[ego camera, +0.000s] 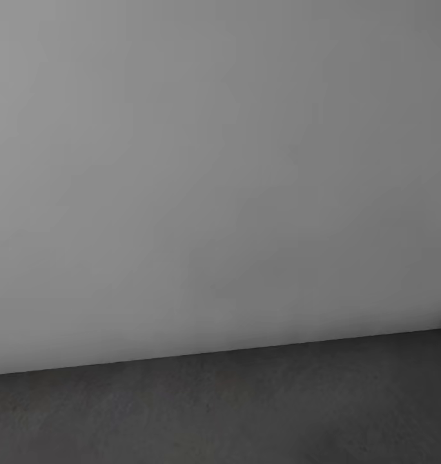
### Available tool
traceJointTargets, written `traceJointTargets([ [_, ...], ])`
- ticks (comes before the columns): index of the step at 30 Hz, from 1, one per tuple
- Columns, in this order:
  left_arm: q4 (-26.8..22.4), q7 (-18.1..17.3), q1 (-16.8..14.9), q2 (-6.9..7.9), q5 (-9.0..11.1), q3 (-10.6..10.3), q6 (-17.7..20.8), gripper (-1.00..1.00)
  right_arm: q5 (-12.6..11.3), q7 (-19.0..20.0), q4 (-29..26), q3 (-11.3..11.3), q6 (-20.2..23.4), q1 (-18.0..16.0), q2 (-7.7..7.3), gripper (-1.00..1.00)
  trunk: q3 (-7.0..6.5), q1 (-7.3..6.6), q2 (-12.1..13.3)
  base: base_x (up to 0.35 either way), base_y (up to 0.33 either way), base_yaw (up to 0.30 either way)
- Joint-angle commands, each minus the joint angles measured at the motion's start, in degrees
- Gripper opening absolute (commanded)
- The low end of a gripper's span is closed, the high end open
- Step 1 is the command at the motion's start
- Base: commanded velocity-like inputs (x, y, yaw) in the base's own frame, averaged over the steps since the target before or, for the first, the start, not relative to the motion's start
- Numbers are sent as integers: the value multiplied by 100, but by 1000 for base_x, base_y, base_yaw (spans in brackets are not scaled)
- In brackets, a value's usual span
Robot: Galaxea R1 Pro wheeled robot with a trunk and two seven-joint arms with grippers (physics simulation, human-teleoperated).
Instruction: Move the two storage containers from the living room to the garage. In the garage, place one container on the floor and stack the other container on top of it (either order is fine).
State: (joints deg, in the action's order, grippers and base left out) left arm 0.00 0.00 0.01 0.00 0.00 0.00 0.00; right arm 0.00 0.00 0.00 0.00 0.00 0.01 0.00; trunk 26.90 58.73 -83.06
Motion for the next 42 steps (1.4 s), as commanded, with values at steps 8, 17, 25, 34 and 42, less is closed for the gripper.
traceJointTargets([
  [8, -133, -9, -3, -121, 105, 136, -35, 100, 100, 5, -9, 44, 9, -9, 7, 100, 3, 0, -2, 0, 0, 0],
  [17, -192, -9, -1, -191, 394, 157, -35, 100, 112, -4, -9, 48, 8, -9, 2, 100, 3, 0, -2, 0, 0, 0],
  [25, -224, 4, -1, -113, 412, 111, -39, 100, 113, -9, -9, 51, -200, -9, -52, 100, 3, 0, -2, 0, 0, 161],
  [34, -259, 34, -1, 116, 398, 98, -41, 100, 114, -9, -1, 61, -277, -9, -23, 100, 3, 0, -2, 0, 0, 287],
  [42, -274, 35, -1, 114, 404, 89, -40, 100, 173, -9, 0, 60, -278, -9, -6, 100, 3, 0, -2, 0, 0, 299],
])
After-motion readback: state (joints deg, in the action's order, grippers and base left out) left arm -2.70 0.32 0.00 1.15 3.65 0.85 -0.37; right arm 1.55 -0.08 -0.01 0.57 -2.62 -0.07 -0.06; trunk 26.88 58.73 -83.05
